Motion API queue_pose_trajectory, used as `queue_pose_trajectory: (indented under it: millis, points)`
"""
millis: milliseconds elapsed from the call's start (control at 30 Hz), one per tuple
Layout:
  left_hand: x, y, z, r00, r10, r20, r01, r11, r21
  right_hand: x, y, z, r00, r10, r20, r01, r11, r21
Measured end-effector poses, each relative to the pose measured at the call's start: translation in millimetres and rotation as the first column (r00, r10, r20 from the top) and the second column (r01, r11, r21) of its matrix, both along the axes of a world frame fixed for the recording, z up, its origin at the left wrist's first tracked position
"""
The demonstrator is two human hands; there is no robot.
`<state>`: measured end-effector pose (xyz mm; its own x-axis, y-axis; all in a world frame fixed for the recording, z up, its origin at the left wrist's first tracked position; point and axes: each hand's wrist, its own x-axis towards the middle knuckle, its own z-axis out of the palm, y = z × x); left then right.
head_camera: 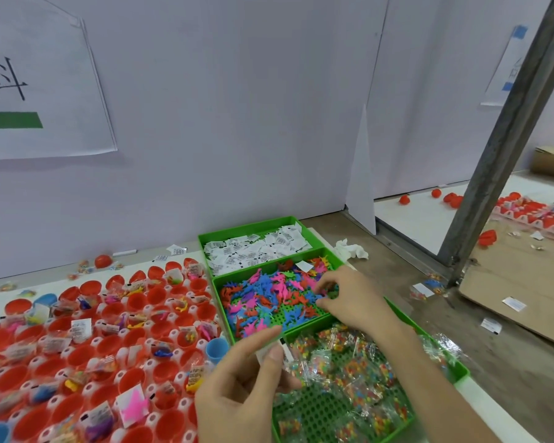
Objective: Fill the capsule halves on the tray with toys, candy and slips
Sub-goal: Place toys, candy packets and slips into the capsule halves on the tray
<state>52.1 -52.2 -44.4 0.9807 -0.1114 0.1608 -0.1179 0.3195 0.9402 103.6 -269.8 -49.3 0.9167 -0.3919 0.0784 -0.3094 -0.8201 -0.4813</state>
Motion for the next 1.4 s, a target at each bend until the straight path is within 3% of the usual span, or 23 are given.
queue_pose_trajectory:
  millis: [100, 200, 233, 300, 400, 500, 567, 800, 967, 1233, 1400]
  points:
    - [-1.4, -1.8, 1.6, 1.0, 0.008, 0.028, -0.009, 1.0, 0.025, -0.3, -0.4, 1.1, 0.999, -0.012, 0.036, 0.012, 1.0, 0.009]
    - [-2.2, -3.3, 3.0, 1.0, 0.009, 0.01, -0.009, 1.0, 0.008, -2.3, 3.3, 6.2, 0.984, -0.046, 0.174, 0.045, 0.999, 0.011]
    - [-2.1, -3.1, 2.6, 1.0, 0.011, 0.004, -0.011, 1.0, 0.001, -3.2, 4.3, 9.7, 0.97, -0.055, 0.238, 0.042, 0.997, 0.059]
    - [-1.3, -3.0, 1.0, 1.0, 0.015, 0.001, -0.015, 1.0, -0.009, -7.0, 7.4, 19.4, 0.938, -0.075, 0.338, -0.035, 0.951, 0.308]
    - [0.1, -4.7, -0.4, 0.999, 0.037, -0.006, -0.037, 0.999, -0.032, -15.0, 20.5, 36.4, 0.929, 0.008, 0.371, -0.281, 0.669, 0.688]
    - [2.0, -5.8, -2.1, 0.997, 0.082, -0.009, -0.082, 0.995, -0.057, -21.7, 34.9, 45.6, 0.909, 0.172, 0.38, -0.416, 0.43, 0.801]
    - [4.5, -5.3, -5.1, 0.993, 0.118, -0.017, -0.119, 0.992, -0.034, -24.4, 42.6, 48.4, 0.887, 0.267, 0.377, -0.455, 0.367, 0.812]
    - [6.0, 6.0, 2.8, 0.994, 0.107, -0.029, -0.107, 0.994, -0.004, -31.0, 65.5, 51.3, 0.858, 0.39, 0.334, -0.489, 0.425, 0.762]
    - [5.7, 9.7, 5.8, 0.991, 0.128, -0.036, -0.129, 0.991, -0.029, -33.7, 74.8, 51.9, 0.875, 0.386, 0.293, -0.476, 0.571, 0.67]
    - [7.8, 12.4, 1.4, 0.992, 0.095, -0.08, -0.104, 0.987, -0.119, -35.2, 81.0, 50.4, 0.817, 0.438, 0.374, -0.57, 0.706, 0.42]
    - [9.8, 17.5, 2.9, 0.997, 0.064, -0.047, -0.071, 0.985, -0.158, -36.1, 85.4, 48.1, 0.749, 0.45, 0.486, -0.652, 0.631, 0.419]
